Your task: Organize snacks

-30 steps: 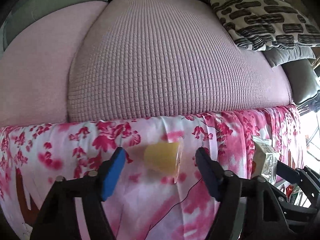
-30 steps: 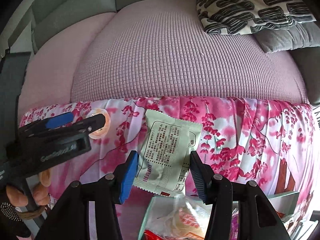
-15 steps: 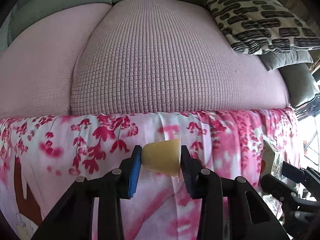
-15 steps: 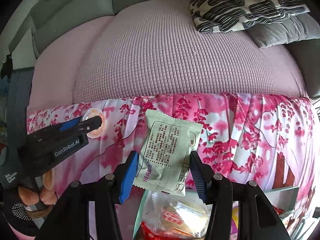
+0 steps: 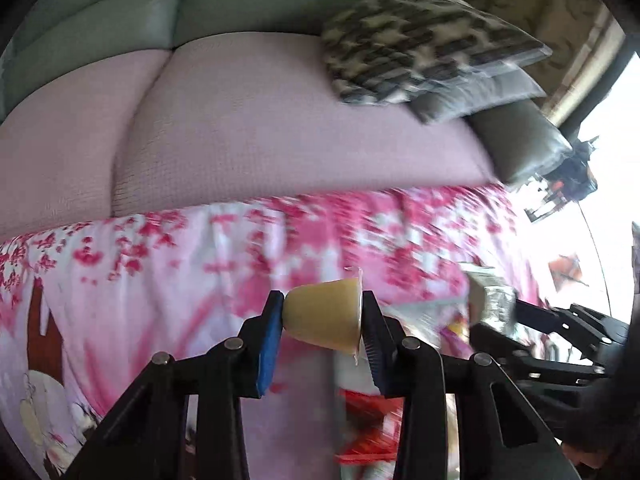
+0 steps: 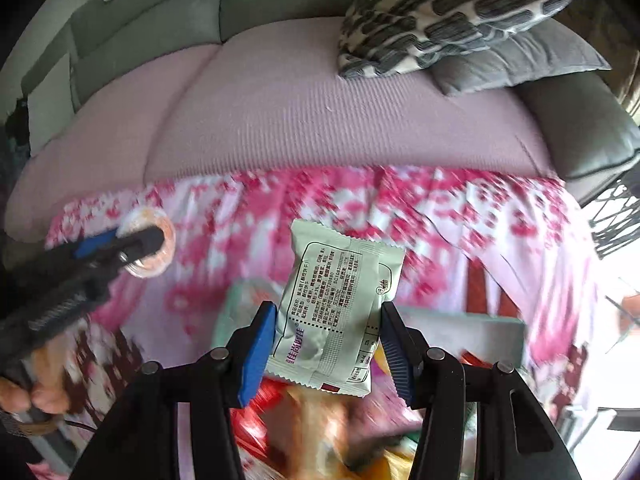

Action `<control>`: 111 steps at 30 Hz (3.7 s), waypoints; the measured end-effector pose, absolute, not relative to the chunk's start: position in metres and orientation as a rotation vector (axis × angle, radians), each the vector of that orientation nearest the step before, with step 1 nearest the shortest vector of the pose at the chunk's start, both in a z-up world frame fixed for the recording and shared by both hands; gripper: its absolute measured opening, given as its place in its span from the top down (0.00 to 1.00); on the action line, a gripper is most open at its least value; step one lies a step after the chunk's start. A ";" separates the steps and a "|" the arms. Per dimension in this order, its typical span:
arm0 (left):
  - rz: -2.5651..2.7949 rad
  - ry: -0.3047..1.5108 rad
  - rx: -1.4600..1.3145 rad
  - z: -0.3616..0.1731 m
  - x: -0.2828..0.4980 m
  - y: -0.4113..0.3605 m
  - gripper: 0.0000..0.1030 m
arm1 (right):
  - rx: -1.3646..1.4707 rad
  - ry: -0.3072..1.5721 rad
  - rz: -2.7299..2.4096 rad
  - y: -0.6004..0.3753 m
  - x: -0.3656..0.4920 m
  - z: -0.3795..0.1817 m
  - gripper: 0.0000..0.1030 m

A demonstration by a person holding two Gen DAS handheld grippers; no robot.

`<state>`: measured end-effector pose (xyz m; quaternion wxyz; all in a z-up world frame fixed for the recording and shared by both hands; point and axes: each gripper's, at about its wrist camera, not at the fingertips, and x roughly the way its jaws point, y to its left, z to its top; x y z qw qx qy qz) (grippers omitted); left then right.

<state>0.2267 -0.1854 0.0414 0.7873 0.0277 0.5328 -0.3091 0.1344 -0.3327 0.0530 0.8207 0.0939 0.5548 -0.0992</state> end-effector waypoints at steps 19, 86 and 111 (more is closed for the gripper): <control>-0.754 1.304 0.187 0.007 0.141 -0.266 0.58 | 0.308 1.296 -0.320 -0.401 0.055 -0.002 0.45; -0.129 1.211 0.240 -0.044 0.041 -0.056 0.14 | 0.258 0.968 -0.413 -0.235 -0.084 -0.032 0.00; -0.176 1.196 0.181 -0.040 0.033 -0.060 0.14 | 0.283 0.928 -0.424 -0.247 -0.096 -0.024 0.00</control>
